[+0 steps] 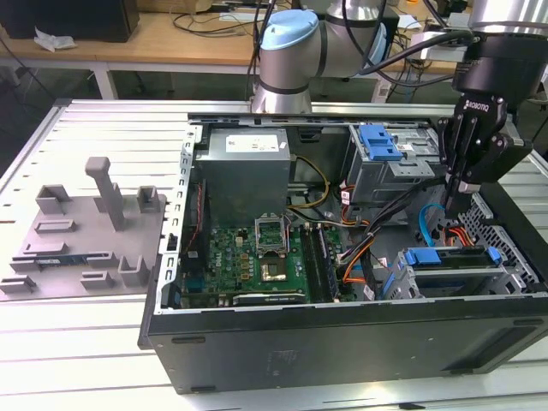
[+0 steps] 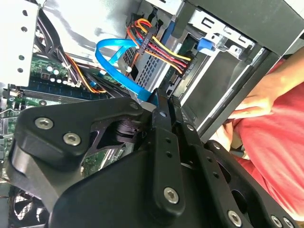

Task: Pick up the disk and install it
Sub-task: 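Insert the second disk wire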

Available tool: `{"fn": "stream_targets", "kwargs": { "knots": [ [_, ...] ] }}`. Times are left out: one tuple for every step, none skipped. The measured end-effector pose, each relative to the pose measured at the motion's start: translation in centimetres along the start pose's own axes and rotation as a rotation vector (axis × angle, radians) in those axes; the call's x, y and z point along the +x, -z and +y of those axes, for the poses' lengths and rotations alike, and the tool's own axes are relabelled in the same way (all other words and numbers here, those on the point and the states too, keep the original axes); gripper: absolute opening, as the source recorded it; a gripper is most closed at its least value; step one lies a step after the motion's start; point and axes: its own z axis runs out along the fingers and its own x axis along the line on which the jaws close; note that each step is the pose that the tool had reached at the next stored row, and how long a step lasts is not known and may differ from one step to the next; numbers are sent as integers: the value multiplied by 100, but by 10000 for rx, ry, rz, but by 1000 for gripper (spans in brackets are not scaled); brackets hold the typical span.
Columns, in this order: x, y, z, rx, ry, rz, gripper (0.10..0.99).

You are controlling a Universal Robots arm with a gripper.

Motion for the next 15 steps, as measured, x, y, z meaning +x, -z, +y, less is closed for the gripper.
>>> {"fn": "stream_targets", "kwargs": {
  "knots": [
    [0, 0, 0, 0, 0, 0, 161],
    [0, 0, 0, 0, 0, 0, 161],
    [0, 0, 3, 6, -3, -4, 161],
    [7, -4, 12, 55, -26, -45, 161],
    [13, -7, 13, 124, -52, -97, 161],
    [23, -11, 14, 257, -106, -191, 161],
    [35, -16, 17, 400, -165, -299, 161],
    [64, -29, 23, 529, -219, -432, 161],
    [88, -39, 27, 556, -229, -581, 161],
    [106, -48, 27, 541, -221, -850, 161],
    [117, -52, 26, 523, -212, -1122, 161],
    [126, -56, 25, 511, -207, -1328, 161],
    [137, -61, 25, 498, -201, -1575, 161],
    [145, -64, 24, 494, -198, -1759, 161],
    [153, -68, 24, 494, -198, -1955, 161]
  ]
}}
